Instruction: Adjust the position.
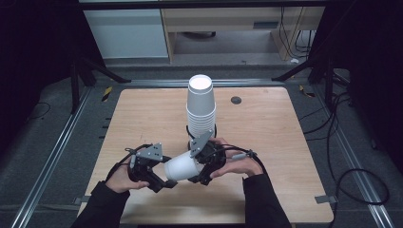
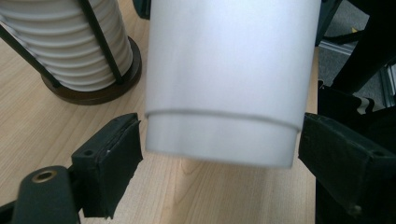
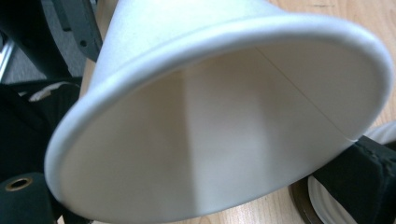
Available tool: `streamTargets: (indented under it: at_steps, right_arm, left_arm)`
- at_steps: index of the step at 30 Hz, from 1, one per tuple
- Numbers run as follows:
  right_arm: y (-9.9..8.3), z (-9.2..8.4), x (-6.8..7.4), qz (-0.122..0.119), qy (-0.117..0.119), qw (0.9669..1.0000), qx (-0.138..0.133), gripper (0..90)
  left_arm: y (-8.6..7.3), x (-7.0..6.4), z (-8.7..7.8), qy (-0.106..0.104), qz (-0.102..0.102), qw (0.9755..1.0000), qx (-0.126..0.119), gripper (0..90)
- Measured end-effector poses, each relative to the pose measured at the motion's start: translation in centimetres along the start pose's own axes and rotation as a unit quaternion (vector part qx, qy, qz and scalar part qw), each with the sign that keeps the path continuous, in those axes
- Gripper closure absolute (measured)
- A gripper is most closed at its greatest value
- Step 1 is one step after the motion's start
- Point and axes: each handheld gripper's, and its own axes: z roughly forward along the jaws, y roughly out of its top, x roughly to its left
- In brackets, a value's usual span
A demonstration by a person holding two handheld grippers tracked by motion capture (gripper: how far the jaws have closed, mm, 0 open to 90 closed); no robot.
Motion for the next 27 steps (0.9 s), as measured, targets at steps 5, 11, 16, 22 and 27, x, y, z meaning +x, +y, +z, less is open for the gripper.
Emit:
streamTargets:
  at_steps: [5, 11, 16, 22, 27]
  right_arm:
    - [0.7, 0.9, 0.0, -0.008, 0.01, 0.9999, 0.008, 7.3]
    - [1.3, 1.6, 0.1, -0.017, 0.014, 0.9996, 0.017, 7.3]
    - [1.7, 1.9, 0.2, -0.02, 0.016, 0.9995, 0.018, 7.3]
    - [1.7, 2.1, 0.2, -0.021, 0.019, 0.9994, 0.021, 7.1]
    - [1.6, 2.2, 0.2, -0.023, 0.017, 0.9994, 0.019, 6.3]
  left_arm:
    - [0.0, 0.0, 0.3, 0.002, 0.004, 1.0, 0.009, 13.0]
    - [0.0, -0.1, 0.7, 0.005, 0.005, 0.9997, 0.021, 14.3]
    - [0.0, -0.1, 1.0, 0.005, 0.006, 0.9996, 0.028, 18.4]
    - [-0.1, -0.2, 1.1, 0.006, 0.01, 0.9994, 0.033, 21.7]
    - [-0.2, -0.1, 1.0, 0.007, 0.012, 0.9993, 0.034, 22.0]
